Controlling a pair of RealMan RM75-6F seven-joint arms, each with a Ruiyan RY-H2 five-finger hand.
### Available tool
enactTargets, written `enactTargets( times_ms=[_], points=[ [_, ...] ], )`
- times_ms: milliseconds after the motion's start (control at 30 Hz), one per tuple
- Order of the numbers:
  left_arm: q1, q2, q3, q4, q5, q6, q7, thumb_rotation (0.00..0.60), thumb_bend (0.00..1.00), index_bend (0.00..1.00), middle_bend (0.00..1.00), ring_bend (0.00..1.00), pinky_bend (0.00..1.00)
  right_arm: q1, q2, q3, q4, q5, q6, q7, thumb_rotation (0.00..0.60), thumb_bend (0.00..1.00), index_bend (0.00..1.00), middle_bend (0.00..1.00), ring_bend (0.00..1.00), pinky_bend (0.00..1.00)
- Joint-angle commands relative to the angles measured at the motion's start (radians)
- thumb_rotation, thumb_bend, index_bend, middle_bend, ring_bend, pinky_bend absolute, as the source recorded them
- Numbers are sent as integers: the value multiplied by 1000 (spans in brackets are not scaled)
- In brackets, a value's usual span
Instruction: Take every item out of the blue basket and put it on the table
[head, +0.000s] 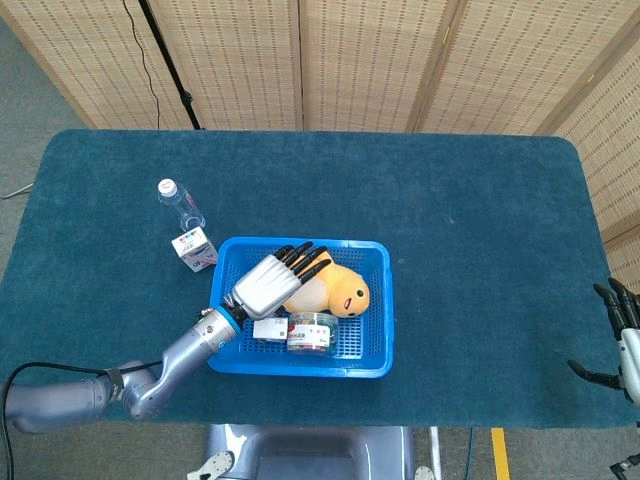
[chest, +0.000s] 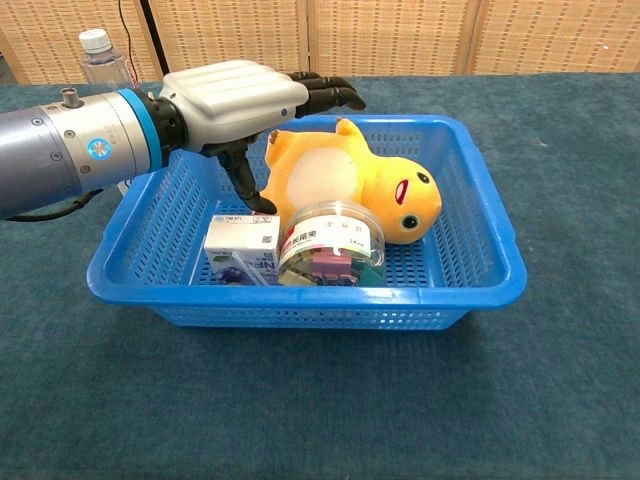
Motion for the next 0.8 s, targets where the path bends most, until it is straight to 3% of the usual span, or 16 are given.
enactTargets(
  times_ms=[33,433,500,533,600,700,800],
  points=[
    [-17,-15,9,10,-18,-16,34,600,0,0,0,0,211,0,0,1,-1,1,1,0,600,0,0,0,0,0],
    [-44,-94,25,76,-94,-21,149,600,0,0,0,0,211,4,4,1,1,4,-11,12,600,0,0,0,0,0],
    [-47,-108,22,81,-107,-11,168,600,15,22,10,28,272,4,5,2,2,5,-11,16,600,0,0,0,0,0],
    [-46,-116,21,84,-108,-1,174,600,32,67,45,77,332,4,5,2,2,5,-11,17,600,0,0,0,0,0],
    [-44,-131,21,88,-120,13,187,600,126,296,242,301,534,4,6,2,2,5,-12,20,600,0,0,0,0,0],
    [-41,-148,22,94,-127,42,212,600,310,524,455,487,645,4,8,1,3,1,-13,25,600,0,0,0,0,0],
    [-35,-155,21,93,-118,74,216,600,410,608,523,547,686,3,10,0,3,-2,-12,32,600,0,0,0,0,0]
  ],
)
